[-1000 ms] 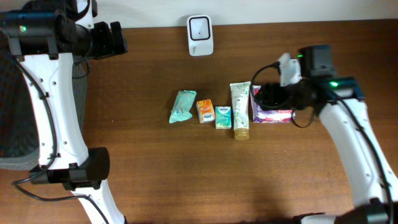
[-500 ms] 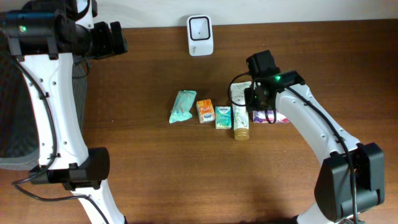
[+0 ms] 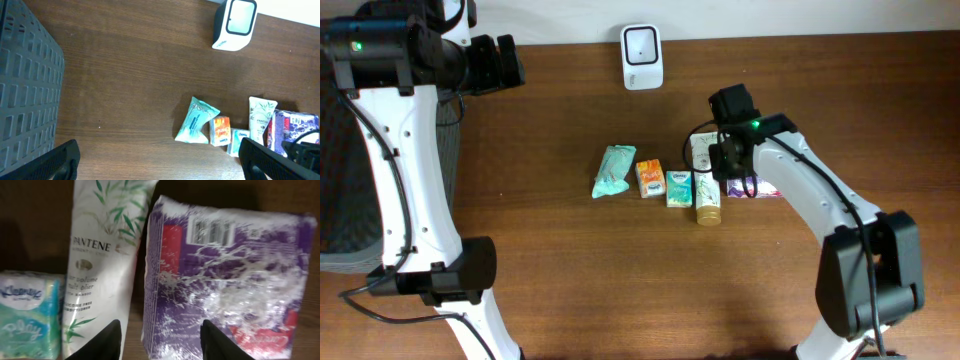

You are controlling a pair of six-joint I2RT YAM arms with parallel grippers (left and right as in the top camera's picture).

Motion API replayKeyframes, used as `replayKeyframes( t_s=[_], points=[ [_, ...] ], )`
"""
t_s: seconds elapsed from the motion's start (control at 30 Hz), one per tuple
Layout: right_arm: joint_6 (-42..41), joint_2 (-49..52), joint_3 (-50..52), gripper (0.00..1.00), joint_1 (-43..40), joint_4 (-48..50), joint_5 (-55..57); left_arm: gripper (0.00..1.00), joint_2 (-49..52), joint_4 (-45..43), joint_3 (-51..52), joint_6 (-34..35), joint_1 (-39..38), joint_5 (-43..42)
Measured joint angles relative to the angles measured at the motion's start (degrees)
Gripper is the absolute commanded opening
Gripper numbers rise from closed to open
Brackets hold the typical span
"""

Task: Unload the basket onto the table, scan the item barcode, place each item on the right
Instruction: 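Grasp the purple pack with the right gripper and lift it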

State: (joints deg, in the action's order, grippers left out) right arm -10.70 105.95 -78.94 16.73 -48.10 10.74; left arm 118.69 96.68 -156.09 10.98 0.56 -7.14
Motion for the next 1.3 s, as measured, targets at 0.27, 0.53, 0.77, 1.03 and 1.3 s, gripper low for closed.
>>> replayKeyframes(
  t_s=[0.27, 0.53, 0.77, 1.03, 1.3],
  points=[
    [0.15, 4.22, 0.0, 0.41, 1.27, 0.46, 2.4, 0.99, 0.02, 0.0, 0.0, 0.0, 0.0, 0.0],
    [0.17, 6.73, 0.0, 0.09, 0.79, -0.17, 12.52, 0.99, 0.0, 0.0, 0.0, -0.02, 0.0, 0.0],
    [-0.59, 6.78, -1.64, 0.04, -3.96, -5.81, 14.21, 0.99, 0.0, 0.0, 0.0, 0.0, 0.0, 0.0],
    [-0.9, 6.82, -16.46, 0.39, -5.31, -17.92, 12.68, 0.99, 0.0, 0.0, 0.0, -0.02, 0.0, 0.0],
    [-0.44, 6.82, -12.52, 0.61, -5.29, -12.24, 6.08, 0.99, 0.0, -0.02, 0.0, -0.02, 0.0, 0.0]
  ],
)
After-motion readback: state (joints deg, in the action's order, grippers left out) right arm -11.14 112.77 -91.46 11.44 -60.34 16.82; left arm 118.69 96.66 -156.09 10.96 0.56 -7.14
